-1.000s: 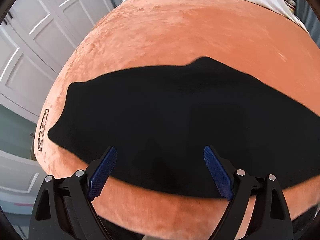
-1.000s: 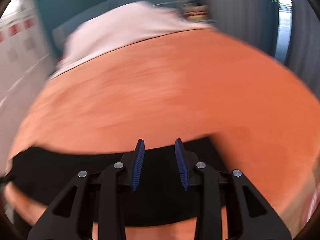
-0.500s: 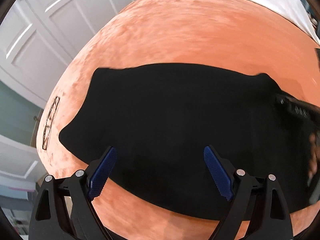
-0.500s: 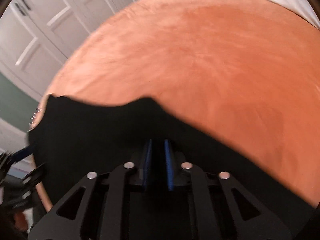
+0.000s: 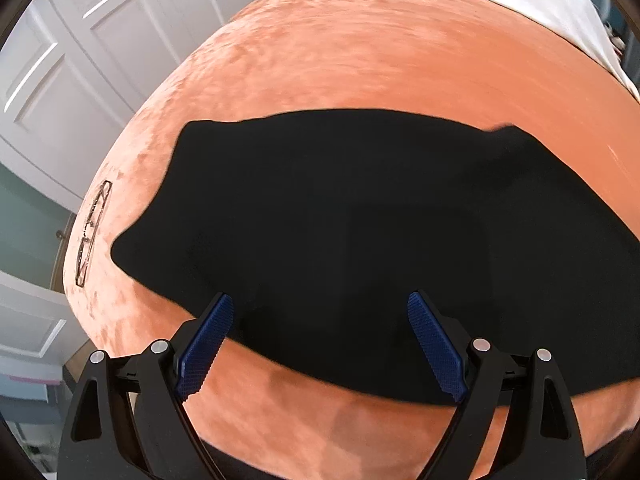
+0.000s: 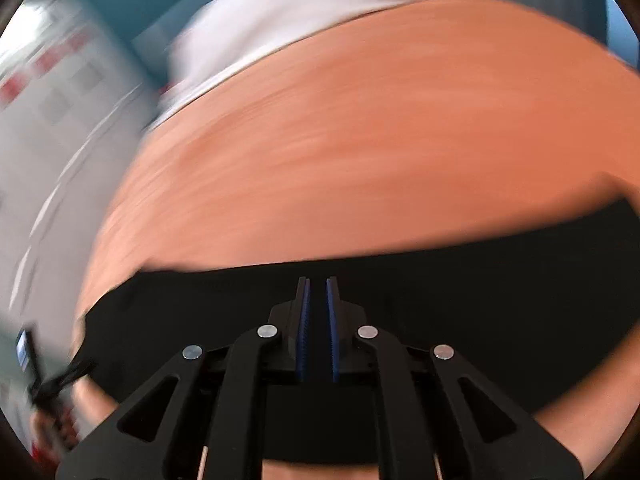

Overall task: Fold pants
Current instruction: 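Lay the edge down with the right gripper and smooth the folded pants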

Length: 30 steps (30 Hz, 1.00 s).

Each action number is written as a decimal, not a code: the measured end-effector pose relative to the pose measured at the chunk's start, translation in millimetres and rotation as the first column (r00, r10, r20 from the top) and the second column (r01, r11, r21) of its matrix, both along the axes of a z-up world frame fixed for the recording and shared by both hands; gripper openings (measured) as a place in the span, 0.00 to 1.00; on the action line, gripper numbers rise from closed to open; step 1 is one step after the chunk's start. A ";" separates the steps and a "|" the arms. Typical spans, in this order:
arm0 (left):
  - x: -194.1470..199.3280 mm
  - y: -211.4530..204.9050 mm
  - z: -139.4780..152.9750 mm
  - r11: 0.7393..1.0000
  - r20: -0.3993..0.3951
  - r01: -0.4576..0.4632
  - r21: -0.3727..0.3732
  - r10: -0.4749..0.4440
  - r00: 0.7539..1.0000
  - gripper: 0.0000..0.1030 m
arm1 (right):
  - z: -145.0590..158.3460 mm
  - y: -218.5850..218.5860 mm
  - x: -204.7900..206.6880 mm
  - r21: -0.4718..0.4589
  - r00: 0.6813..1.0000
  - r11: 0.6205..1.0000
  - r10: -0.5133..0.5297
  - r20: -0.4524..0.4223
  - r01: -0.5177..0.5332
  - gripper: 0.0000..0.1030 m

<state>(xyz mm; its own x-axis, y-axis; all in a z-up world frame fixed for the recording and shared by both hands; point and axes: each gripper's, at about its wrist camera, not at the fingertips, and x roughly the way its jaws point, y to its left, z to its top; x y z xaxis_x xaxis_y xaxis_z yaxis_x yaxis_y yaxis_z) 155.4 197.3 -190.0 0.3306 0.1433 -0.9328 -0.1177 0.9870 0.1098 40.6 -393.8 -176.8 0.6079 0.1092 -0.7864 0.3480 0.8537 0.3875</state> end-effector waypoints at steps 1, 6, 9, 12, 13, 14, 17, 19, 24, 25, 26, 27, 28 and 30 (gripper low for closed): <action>-4.4 -7.8 2.2 1.000 -0.001 0.008 -0.005 -0.008 1.000 0.84 | -0.5 -32.1 -23.0 -0.028 0.996 0.996 -0.085 -0.016 0.085 0.12; -19.1 -46.2 10.6 0.998 -0.016 0.035 -0.054 -0.036 0.999 0.84 | -15.4 -153.6 -110.8 -0.058 0.927 0.930 -0.366 -0.077 0.363 0.50; -24.6 -65.0 16.8 0.997 -0.024 0.049 -0.065 -0.050 0.998 0.84 | -35.7 -183.5 -123.2 0.075 0.915 0.912 -0.400 -0.052 0.403 0.57; -30.9 -74.8 26.2 0.996 -0.025 0.055 -0.077 -0.057 0.998 0.84 | -63.5 -193.3 -116.9 0.195 0.898 0.877 -0.434 -0.071 0.440 0.66; -32.7 -76.2 29.5 0.996 -0.021 0.056 -0.071 -0.058 0.998 0.84 | -67.2 -197.6 -114.3 0.211 0.895 0.871 -0.440 -0.068 0.444 0.69; -34.0 -76.8 31.8 0.996 -0.018 0.058 -0.063 -0.059 0.998 0.84 | -67.4 -197.5 -113.4 0.210 0.892 0.868 -0.450 -0.049 0.450 0.77; -39.1 -75.4 38.9 0.998 -0.006 0.059 -0.038 -0.059 0.998 0.84 | -63.6 -190.2 -101.4 0.195 0.898 0.879 -0.440 -0.019 0.435 0.81; -42.0 -73.5 40.8 0.998 -0.005 0.053 -0.038 -0.053 0.999 0.84 | -59.9 -181.1 -88.8 0.130 0.914 0.905 -0.406 -0.016 0.404 0.79; -52.6 -68.1 48.5 0.998 0.013 0.056 -0.036 -0.055 0.998 0.84 | -53.9 -169.8 -72.1 -0.064 0.939 0.943 -0.332 -0.086 0.328 0.72; -54.5 -65.6 50.1 0.998 0.021 0.056 -0.025 -0.055 0.998 0.84 | -49.8 -170.1 -76.7 -0.083 0.937 0.939 -0.339 -0.080 0.333 0.73; -56.4 -63.0 51.0 0.998 0.027 0.055 -0.010 -0.055 0.998 0.84 | -39.9 -168.3 -87.0 -0.112 0.932 0.929 -0.359 -0.043 0.353 0.73; -57.6 -60.5 50.3 0.999 0.026 0.054 0.000 -0.054 0.998 0.84 | -35.0 -167.5 -96.1 -0.124 0.930 0.923 -0.368 -0.013 0.364 0.73; -58.1 -58.2 48.5 0.999 0.019 0.052 0.001 -0.052 0.998 0.84 | -30.4 -166.1 -102.1 -0.128 0.931 0.923 -0.364 0.014 0.363 0.73; -57.5 -55.9 43.5 0.999 0.001 0.045 -0.008 -0.045 0.999 0.84 | -26.6 -162.9 -100.7 -0.150 0.950 0.938 -0.313 0.018 0.312 0.72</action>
<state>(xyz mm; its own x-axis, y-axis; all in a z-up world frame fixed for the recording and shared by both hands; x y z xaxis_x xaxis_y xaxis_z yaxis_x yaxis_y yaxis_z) 97.9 141.4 -146.6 0.3376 0.1208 -0.9335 -0.0737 0.9921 0.1017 -60.1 -556.7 -203.5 0.5879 -0.2042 -0.7827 0.6084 0.7494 0.2615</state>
